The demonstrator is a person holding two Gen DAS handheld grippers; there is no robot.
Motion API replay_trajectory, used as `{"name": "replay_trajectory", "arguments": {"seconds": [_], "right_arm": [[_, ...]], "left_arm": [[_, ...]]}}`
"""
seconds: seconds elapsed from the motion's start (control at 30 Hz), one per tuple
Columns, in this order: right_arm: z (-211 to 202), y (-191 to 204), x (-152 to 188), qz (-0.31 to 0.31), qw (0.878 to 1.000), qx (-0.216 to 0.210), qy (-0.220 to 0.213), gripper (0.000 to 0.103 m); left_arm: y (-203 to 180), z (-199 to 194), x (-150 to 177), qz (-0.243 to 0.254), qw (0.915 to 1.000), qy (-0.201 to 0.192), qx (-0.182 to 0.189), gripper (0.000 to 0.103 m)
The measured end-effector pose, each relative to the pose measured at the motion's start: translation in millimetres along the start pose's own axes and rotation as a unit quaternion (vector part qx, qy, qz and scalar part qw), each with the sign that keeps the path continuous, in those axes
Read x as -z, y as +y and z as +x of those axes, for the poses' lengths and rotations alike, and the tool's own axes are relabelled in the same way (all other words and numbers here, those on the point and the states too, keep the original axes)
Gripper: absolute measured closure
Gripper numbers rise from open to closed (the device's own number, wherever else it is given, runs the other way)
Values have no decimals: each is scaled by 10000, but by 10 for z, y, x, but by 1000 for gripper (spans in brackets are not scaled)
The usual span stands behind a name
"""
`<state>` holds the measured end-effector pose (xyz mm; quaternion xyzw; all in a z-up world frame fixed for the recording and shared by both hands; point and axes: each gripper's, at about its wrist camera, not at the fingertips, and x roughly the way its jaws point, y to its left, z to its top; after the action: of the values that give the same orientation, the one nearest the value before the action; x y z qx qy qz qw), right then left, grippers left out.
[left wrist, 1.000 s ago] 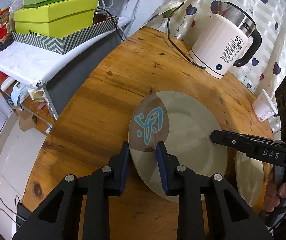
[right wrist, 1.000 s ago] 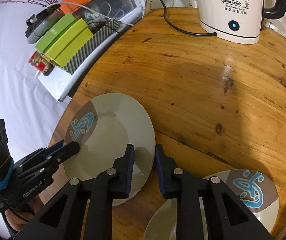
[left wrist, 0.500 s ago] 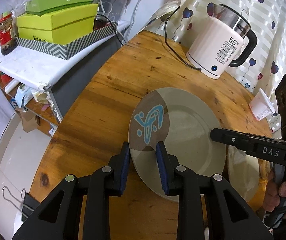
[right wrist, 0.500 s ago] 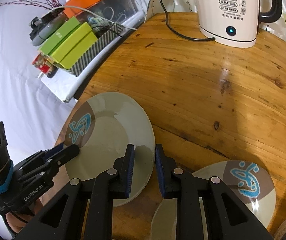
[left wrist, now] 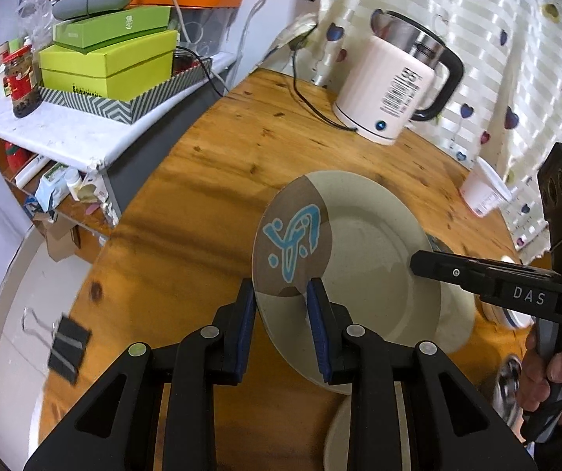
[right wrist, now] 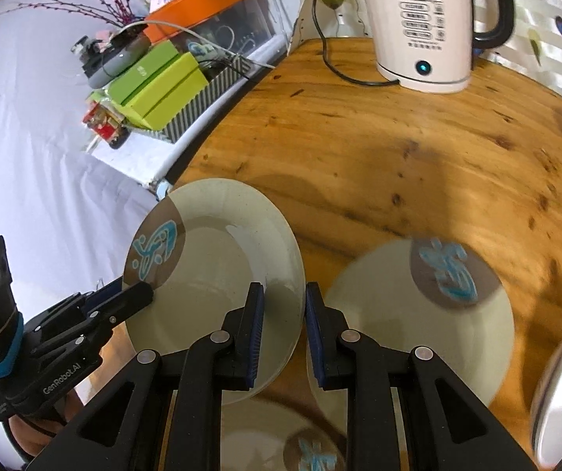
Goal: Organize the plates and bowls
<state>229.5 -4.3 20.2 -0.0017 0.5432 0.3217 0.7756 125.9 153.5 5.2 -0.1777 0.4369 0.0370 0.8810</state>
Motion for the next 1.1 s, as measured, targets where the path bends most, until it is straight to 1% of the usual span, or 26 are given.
{"name": "replay_trajectory", "arguments": {"seconds": [0.4,0.53,0.7,0.87,1.1], "right_arm": [[-408,-35,699,171,9998,12,-26,83],[-476,-80,890,247,9997,42,-20,83],[-470,-166,1121,383,9992,36,106,83],[-466,-223,1253,465,9987,63,181,82],[-473,-226,1336,442,9988,86,215,83]], "left_arm": [[-315,-348,578,169,9998,62,93,75],[-394,-366,736,208,9996,150,129,75],[-454,-331,915,231,9991,313,141,75],[-505,-296,1035,280,9986,437,116,75],[-539,-315,1111,345,9985,431,4,75]]}}
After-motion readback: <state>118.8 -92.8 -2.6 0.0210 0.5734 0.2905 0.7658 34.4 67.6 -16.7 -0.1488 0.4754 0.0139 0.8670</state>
